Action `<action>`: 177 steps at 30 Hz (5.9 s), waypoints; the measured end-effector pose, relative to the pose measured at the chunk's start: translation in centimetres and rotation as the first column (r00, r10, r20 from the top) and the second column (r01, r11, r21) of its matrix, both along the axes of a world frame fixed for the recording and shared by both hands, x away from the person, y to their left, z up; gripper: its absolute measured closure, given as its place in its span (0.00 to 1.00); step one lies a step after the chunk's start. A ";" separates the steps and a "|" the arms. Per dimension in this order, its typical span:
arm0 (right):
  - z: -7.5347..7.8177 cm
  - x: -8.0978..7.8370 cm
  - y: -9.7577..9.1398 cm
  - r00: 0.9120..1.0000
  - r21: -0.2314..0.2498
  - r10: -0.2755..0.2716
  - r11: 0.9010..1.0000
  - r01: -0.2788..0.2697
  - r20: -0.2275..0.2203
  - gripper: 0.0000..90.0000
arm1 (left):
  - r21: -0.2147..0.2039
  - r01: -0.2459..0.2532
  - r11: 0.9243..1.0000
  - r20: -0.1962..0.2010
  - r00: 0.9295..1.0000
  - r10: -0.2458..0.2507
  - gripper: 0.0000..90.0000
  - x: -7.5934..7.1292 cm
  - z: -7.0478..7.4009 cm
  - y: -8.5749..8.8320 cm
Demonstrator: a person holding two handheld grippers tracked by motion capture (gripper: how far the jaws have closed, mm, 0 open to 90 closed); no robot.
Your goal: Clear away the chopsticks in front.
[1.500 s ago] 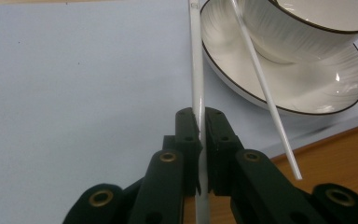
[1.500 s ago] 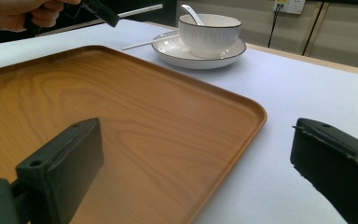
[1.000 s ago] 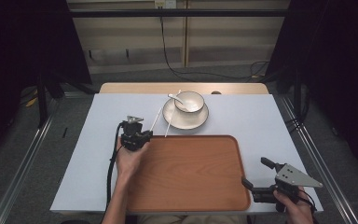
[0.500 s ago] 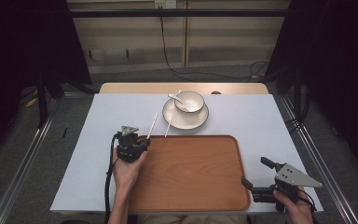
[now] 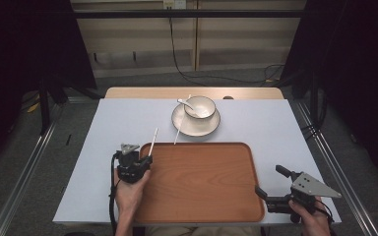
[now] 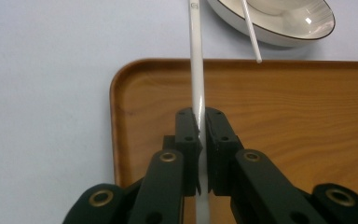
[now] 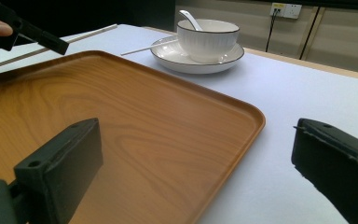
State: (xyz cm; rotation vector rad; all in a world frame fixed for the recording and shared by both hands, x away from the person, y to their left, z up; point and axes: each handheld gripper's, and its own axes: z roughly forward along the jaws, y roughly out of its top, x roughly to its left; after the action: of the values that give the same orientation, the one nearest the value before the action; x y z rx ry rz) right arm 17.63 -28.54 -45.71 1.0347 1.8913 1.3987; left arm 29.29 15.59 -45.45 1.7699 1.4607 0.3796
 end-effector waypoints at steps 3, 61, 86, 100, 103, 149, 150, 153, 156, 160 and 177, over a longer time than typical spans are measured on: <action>0.0 0.0 0.1 1.000 -0.003 0.001 1.000 -0.001 -0.002 0.02 | 0.003 -0.017 1.000 -0.009 1.000 0.017 0.95 -0.5 -0.3 0.0; 0.0 0.1 0.2 1.000 0.000 0.028 1.000 -0.028 0.001 0.01 | 0.058 -0.112 0.992 -0.072 0.991 0.116 0.88 -2.4 -1.6 -0.2; 0.1 0.1 0.2 1.000 0.010 0.025 1.000 -0.025 0.003 0.01 | 0.043 0.091 0.995 0.191 0.977 -0.097 0.26 0.8 0.1 0.1; 0.1 0.2 0.1 1.000 0.006 0.028 1.000 -0.028 0.003 0.01 | 0.009 0.150 0.989 0.247 0.958 -0.147 0.17 5.0 2.2 -1.0; 0.1 0.1 0.1 1.000 0.006 0.020 1.000 -0.020 0.003 0.01 | 0.042 0.164 0.986 0.202 0.965 -0.169 0.31 6.1 2.7 -1.5; 0.0 0.1 0.0 1.000 0.011 0.026 1.000 -0.026 -0.011 0.01 | 0.231 0.300 0.926 0.081 0.942 -0.325 0.45 17.4 0.7 -9.4; 0.0 0.1 0.0 1.000 0.010 0.027 1.000 -0.027 -0.010 0.01 | 0.231 0.299 0.926 0.073 0.944 -0.323 0.48 17.5 0.7 -9.4; -0.1 0.1 0.1 1.000 0.007 0.030 1.000 -0.030 -0.008 0.01 | 0.231 0.303 0.925 0.052 0.945 -0.323 0.52 17.7 0.4 -9.4; -0.1 0.1 0.1 1.000 0.007 0.030 1.000 -0.030 -0.009 0.01 | 0.238 0.307 0.921 0.039 0.945 -0.325 0.55 18.0 0.0 -9.5; -0.1 0.1 0.1 1.000 0.007 0.025 1.000 -0.025 -0.006 0.01 | 0.237 0.320 0.917 0.022 0.942 -0.335 0.63 18.2 -0.3 -9.6; -0.1 0.0 -0.1 1.000 0.009 0.030 0.999 -0.030 -0.003 0.01 | 0.254 0.269 0.929 -0.024 0.962 -0.272 0.76 19.5 -1.3 -11.1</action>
State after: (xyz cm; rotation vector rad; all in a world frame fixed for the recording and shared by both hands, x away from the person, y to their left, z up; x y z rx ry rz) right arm 17.60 -28.59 -45.83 1.0173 1.9119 1.4250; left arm 48.83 4.49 -46.73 2.1393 1.1772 0.4474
